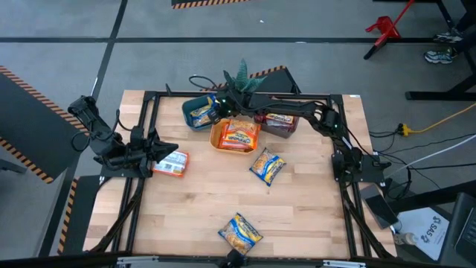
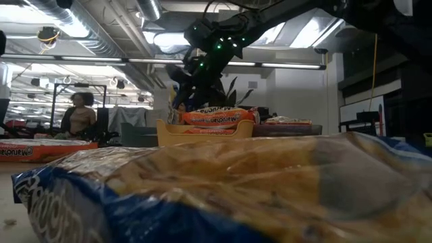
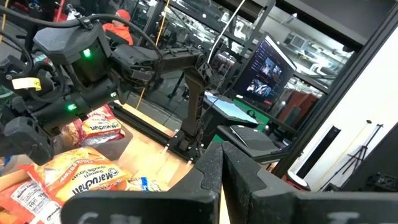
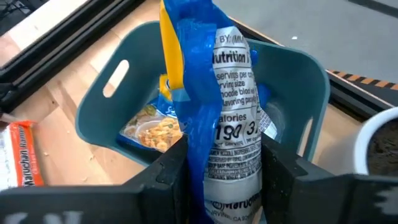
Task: Sort Maruchan noodles
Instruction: Put the middle blue noodle pack into the blue bin
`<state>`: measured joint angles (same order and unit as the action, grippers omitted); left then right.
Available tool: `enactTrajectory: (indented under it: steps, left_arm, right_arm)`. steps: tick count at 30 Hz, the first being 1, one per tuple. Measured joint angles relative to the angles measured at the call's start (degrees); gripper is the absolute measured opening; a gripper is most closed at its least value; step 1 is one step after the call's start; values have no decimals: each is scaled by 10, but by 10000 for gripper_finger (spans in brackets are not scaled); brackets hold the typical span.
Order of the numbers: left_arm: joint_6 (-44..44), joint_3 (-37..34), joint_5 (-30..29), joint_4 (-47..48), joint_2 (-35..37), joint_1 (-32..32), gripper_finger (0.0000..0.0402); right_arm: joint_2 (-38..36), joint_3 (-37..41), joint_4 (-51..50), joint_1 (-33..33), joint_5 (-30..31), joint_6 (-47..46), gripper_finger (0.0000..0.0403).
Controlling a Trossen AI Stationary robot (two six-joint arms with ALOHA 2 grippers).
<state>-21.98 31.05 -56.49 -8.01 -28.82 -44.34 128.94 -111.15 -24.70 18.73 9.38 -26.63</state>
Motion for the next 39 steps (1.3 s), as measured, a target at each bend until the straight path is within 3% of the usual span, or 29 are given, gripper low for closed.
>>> enactTrajectory:
  steps: [4, 12, 17, 23, 29, 33, 36, 39]
  left_arm:
    - [-1, 0, 0, 0, 0, 0, 0]
    - [-4, 0, -4, 14, -1, 0, 0]
    - [-42, 1, -19, 58, -10, 1, 0]
    - [-70, 1, -45, 98, -16, 1, 0]
    - [-77, 1, -84, 106, -16, 1, 0]
    - [-93, 1, -106, 142, -16, 1, 0]
    - [-141, 1, -130, 209, -16, 4, 0]
    - [-251, 1, -148, 323, -23, 32, 0]
  right_arm:
    - [0, 0, -5, 2, 1, 2, 137]
    - [0, 0, -3, 14, 14, -2, 235]
    - [0, -21, -24, 21, 24, -8, 244]
    - [-2, -71, -8, 4, -82, 29, 213]
    - [7, -77, -7, -48, -7, 117, 144]
    - [16, -76, -17, -61, 6, 149, 99]
    - [10, -79, -36, -68, 1, 152, 72]
    - [-8, -111, -91, -72, -36, 147, 49]
